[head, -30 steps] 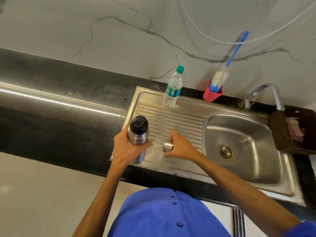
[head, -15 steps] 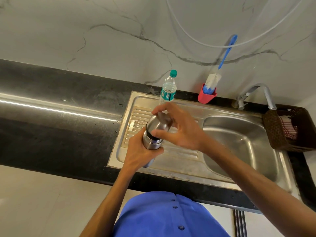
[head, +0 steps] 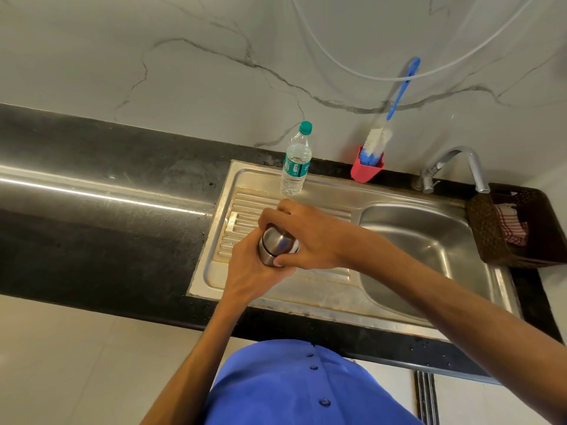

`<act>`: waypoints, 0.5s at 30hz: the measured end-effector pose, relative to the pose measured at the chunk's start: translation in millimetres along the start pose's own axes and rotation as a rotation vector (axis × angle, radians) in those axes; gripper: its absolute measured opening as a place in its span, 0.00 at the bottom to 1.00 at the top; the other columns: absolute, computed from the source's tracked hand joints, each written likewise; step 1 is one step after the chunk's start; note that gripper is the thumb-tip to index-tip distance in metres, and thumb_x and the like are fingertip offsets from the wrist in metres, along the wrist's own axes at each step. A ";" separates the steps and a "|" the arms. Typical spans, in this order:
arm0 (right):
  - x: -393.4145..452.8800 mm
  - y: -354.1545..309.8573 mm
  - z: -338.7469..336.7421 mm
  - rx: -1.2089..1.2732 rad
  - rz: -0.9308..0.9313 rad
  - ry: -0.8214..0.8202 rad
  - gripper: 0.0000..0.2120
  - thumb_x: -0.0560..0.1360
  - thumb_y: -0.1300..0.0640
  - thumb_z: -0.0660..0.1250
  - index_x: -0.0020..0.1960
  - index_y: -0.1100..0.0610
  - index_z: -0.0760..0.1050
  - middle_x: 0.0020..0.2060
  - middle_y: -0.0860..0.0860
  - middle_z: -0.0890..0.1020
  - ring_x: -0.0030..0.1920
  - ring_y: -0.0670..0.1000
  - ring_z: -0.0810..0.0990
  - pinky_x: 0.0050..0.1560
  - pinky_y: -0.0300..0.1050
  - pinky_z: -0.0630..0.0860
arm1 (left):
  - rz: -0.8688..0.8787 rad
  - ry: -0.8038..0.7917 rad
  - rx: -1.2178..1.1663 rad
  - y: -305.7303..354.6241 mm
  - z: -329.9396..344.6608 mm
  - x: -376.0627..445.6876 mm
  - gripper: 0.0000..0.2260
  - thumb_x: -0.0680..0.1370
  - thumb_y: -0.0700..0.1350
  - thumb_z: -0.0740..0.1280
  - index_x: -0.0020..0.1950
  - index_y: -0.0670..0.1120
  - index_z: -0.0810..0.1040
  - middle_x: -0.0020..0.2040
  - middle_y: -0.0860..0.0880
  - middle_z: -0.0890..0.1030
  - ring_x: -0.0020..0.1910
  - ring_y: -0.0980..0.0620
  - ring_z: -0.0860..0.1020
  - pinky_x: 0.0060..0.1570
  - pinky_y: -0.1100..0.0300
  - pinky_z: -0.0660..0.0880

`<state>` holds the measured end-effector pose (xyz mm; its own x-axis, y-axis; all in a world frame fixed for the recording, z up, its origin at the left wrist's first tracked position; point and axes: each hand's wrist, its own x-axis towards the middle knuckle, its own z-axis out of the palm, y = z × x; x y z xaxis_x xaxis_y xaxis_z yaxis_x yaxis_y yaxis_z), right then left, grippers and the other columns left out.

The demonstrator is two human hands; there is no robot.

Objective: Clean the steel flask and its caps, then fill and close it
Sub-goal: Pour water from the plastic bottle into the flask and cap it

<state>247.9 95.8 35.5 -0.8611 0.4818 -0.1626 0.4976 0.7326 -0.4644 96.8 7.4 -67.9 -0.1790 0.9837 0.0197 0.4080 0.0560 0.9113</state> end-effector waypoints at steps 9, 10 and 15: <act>-7.5 -25.8 5.3 -0.254 0.309 0.005 0.42 0.73 0.22 0.59 0.73 0.51 0.59 0.60 0.54 0.78 0.52 0.56 0.80 0.50 0.52 0.75 | 0.017 -0.039 -0.002 0.2 2.3 -4.6 0.20 0.68 0.54 0.83 0.53 0.57 0.77 0.43 0.57 0.83 0.41 0.54 0.82 0.40 0.54 0.81; -9.4 -24.8 -2.0 -0.101 0.251 -0.087 0.40 0.74 0.26 0.63 0.75 0.47 0.56 0.64 0.53 0.74 0.54 0.55 0.79 0.52 0.52 0.78 | 0.013 -0.039 -0.016 -1.6 0.1 -5.4 0.21 0.68 0.54 0.82 0.55 0.57 0.77 0.44 0.56 0.84 0.43 0.54 0.83 0.42 0.54 0.82; -12.9 -27.5 2.4 -0.423 0.295 0.150 0.26 0.75 0.26 0.58 0.46 0.50 0.71 0.33 0.46 0.75 0.34 0.49 0.74 0.32 0.42 0.60 | 0.058 -0.107 0.070 3.8 -2.0 -9.4 0.21 0.65 0.47 0.82 0.52 0.59 0.77 0.42 0.55 0.83 0.41 0.52 0.83 0.41 0.47 0.81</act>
<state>245.0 68.3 48.3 -0.6695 0.7370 -0.0928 0.7414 0.6708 -0.0211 98.2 -2.0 -63.7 -0.0583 0.9980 0.0242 0.4770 0.0066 0.8789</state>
